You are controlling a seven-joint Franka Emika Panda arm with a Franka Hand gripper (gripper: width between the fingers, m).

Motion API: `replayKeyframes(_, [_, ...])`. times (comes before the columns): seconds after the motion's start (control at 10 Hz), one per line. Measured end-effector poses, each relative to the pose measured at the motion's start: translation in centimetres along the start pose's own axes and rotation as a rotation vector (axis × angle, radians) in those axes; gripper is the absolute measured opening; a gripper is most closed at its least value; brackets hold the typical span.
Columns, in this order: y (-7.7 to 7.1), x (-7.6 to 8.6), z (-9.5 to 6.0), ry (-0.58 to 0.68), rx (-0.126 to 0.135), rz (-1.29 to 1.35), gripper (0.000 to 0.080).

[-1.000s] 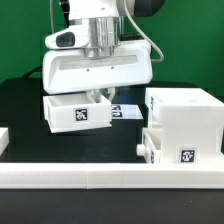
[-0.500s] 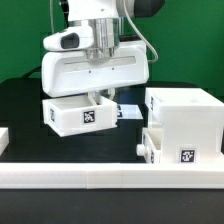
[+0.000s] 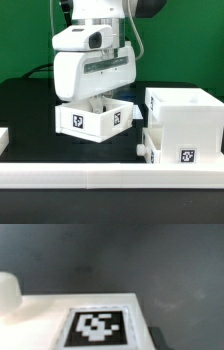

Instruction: Assemble drawer

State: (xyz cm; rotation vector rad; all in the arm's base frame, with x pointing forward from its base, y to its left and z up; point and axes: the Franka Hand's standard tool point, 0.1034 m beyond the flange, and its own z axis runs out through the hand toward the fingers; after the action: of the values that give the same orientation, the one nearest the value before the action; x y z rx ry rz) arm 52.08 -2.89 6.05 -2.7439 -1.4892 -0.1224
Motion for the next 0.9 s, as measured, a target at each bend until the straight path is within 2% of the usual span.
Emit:
replayKeyframes(0.3, [0.17,-0.14,0.08,-0.008,-0.003,-0.241,0.0042])
replayKeyframes(0.6, [0.91,0.5,0.13,-0.044,-0.024,-0.55,0.0042])
replayKeyframes(0.9, [0.79,0.48,0.44,-0.056,-0.022,-0.598,0.0042])
